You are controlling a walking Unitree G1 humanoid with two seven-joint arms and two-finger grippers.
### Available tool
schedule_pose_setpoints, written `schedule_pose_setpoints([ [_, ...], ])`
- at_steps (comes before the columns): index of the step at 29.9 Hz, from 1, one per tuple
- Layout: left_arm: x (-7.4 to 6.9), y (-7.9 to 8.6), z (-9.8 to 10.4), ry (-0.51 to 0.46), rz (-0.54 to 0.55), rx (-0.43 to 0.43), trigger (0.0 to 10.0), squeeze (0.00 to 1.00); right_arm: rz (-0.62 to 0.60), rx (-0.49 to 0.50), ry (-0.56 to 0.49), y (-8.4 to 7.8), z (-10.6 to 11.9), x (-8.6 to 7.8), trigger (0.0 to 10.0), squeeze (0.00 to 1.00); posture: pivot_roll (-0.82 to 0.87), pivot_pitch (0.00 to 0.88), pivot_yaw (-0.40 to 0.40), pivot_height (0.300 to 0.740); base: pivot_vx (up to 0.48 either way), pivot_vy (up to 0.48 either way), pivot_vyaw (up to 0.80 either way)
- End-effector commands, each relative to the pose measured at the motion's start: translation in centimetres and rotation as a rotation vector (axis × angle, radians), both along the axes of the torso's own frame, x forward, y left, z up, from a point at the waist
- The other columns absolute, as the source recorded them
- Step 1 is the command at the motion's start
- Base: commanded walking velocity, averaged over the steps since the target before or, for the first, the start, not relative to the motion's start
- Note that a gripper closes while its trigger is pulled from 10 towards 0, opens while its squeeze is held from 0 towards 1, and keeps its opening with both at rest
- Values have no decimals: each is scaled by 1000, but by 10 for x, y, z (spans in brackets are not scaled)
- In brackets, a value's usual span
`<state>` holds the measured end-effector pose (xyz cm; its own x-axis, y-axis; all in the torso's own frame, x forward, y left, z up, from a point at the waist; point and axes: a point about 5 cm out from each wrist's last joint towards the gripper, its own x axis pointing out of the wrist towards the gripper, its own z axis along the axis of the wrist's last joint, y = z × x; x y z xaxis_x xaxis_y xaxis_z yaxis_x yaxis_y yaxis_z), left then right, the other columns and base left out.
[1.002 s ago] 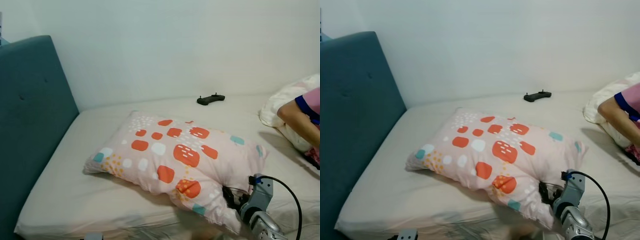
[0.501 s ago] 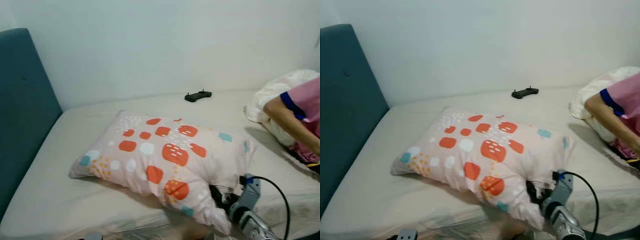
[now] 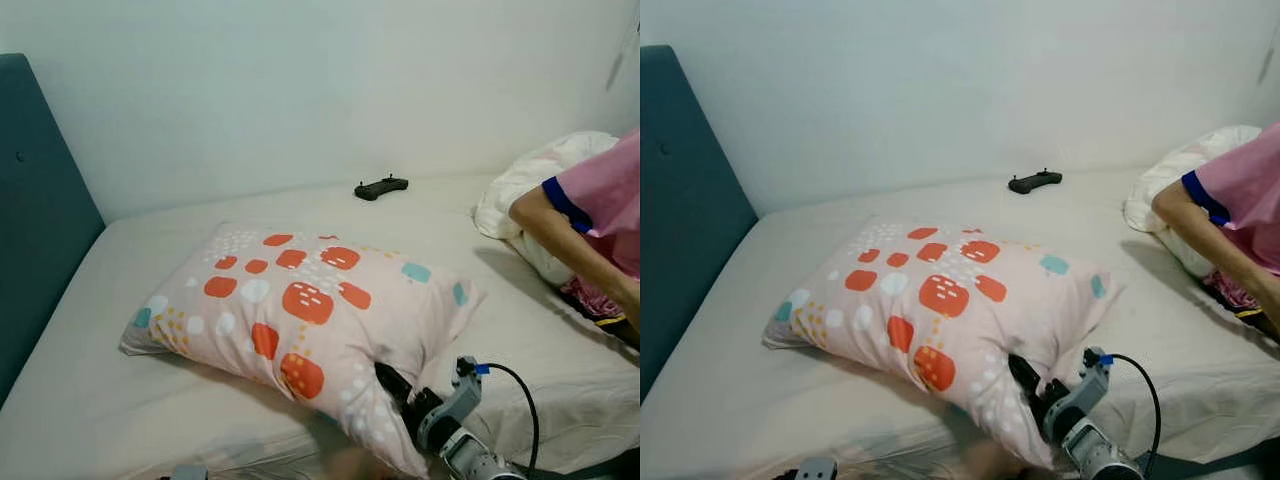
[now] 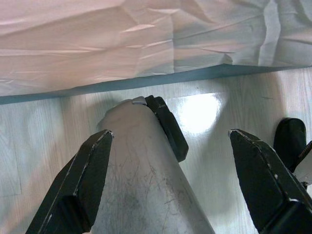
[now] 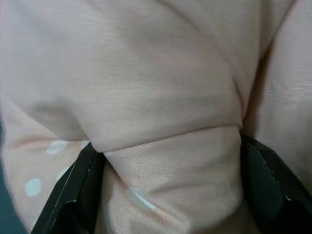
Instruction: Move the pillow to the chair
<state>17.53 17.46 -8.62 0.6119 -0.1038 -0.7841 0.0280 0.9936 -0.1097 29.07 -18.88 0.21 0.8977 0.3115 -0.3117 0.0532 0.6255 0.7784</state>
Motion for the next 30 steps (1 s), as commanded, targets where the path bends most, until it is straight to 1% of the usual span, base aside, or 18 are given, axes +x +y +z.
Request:
schedule_pose_setpoints([
  [1, -17, 1, -8, 66, -2, 0, 10000, 0, -64, -28, 157, -5, -22, -20, 10000, 0, -122, 51, 32, 522, 0, 0, 0],
  [3, -19, 1, -9, 71, -9, 2, 10000, 0, -88, 2, 158, -10, -24, -25, 10000, 0, -122, 51, 35, 522, 0, 0, 0],
  [6, -19, 1, -9, 73, -13, 4, 10000, 0, -81, 28, 133, -10, -22, -24, 10000, 0, -125, 54, 40, 522, 0, 0, 0],
  [7, -18, 2, -8, 73, -18, 6, 10000, 0, -68, 53, 102, -8, -19, -21, 10000, 0, -126, 54, 46, 522, 0, 0, 0],
  [8, -18, 2, -8, 73, -18, 6, 10000, 0, -68, 53, 102, -8, -19, -21, 10000, 0, -126, 54, 46, 522, 0, 0, 0],
  [10, -17, 3, -8, 72, -25, 11, 10000, 0, -32, 77, 52, -2, -13, -15, 10000, 0, -126, 54, 53, 522, 0, 0, 0],
  [13, -17, 4, -8, 70, -27, 13, 10000, 0, -17, 64, 45, 1, -11, -12, 10000, 0, -126, 53, 55, 522, 0, 0, 0],
  [14, -16, 4, -7, 69, -28, 14, 10000, 0, -7, 52, 43, 4, -10, -9, 3529, 0, -123, 53, 55, 522, 0, 0, 0],
  [15, -16, 4, -7, 68, -29, 16, 10000, 0, -4, 27, 50, 6, -9, -8, 0, 0, -122, 52, 55, 522, 0, 0, 0],
  [19, -15, 5, -7, 68, -27, 17, 10000, 0, 3, 22, 32, 10, -5, -2, 0, 0, -116, 52, 52, 522, 0, 0, 0],
  [21, -18, 6, -8, 71, -23, 17, 10000, 0, 5, 28, 7, 13, 0, 3, 0, 0, -114, 53, 49, 522, 0, 0, 0],
  [25, -21, 5, -9, 79, -22, 15, 10000, 0, 5, 30, -10, 12, 3, 5, 0, 0, -116, 53, 48, 522, 0, 0, 0],
  [30, -20, 4, -9, 80, -22, 14, 10000, 0, -19, 32, -43, 8, 7, 8, 0, 0, -119, 52, 48, 522, 0, 0, 0],
])
